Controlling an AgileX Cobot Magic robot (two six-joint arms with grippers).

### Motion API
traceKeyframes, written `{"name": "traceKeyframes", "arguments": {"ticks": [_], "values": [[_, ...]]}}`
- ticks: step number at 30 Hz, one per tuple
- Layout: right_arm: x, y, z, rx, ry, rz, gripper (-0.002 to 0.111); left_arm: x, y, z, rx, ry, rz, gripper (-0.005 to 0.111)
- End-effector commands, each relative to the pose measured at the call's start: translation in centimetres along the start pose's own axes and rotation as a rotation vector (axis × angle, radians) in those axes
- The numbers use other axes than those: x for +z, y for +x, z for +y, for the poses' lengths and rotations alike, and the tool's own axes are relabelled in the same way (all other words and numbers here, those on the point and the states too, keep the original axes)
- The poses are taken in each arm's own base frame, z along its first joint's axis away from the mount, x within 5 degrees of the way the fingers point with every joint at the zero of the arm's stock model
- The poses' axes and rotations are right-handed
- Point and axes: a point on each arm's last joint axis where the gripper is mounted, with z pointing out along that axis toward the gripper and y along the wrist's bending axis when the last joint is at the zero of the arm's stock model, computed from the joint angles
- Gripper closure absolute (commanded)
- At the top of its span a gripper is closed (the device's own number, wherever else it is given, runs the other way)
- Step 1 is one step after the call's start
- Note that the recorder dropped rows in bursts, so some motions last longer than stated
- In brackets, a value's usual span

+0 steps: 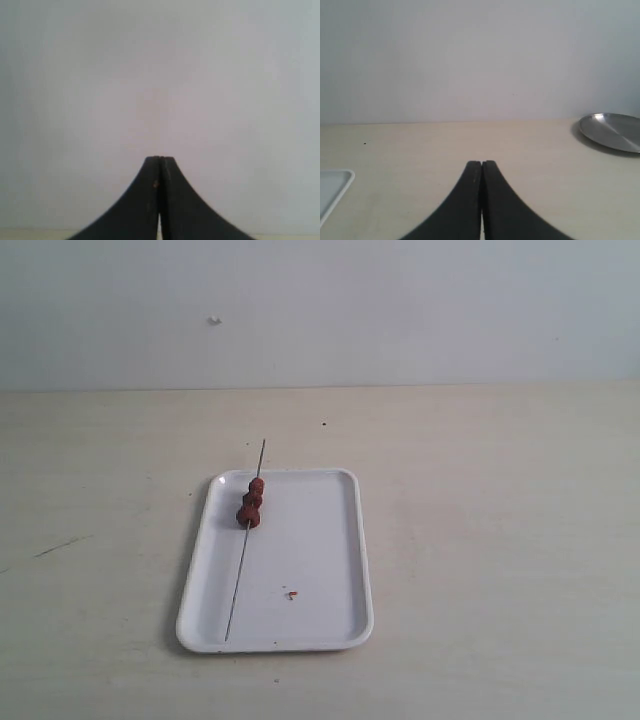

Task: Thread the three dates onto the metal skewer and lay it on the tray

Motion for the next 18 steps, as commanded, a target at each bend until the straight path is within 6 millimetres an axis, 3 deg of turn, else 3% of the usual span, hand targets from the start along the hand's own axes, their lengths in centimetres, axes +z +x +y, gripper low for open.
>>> {"name": "traceKeyframes", "arguments": {"ticks": [1,18], "values": [[-0.08,0.85,-0.11,0.013,0.015,-0.015,0.108,0.07,0.1,0.02,0.004,0.002,0.006,0.107],[0.01,1.44,-0.11,0.013,0.015,0.011,0.108,0.07,0.1,0.02,0.004,0.002,0.006,0.107]]}}
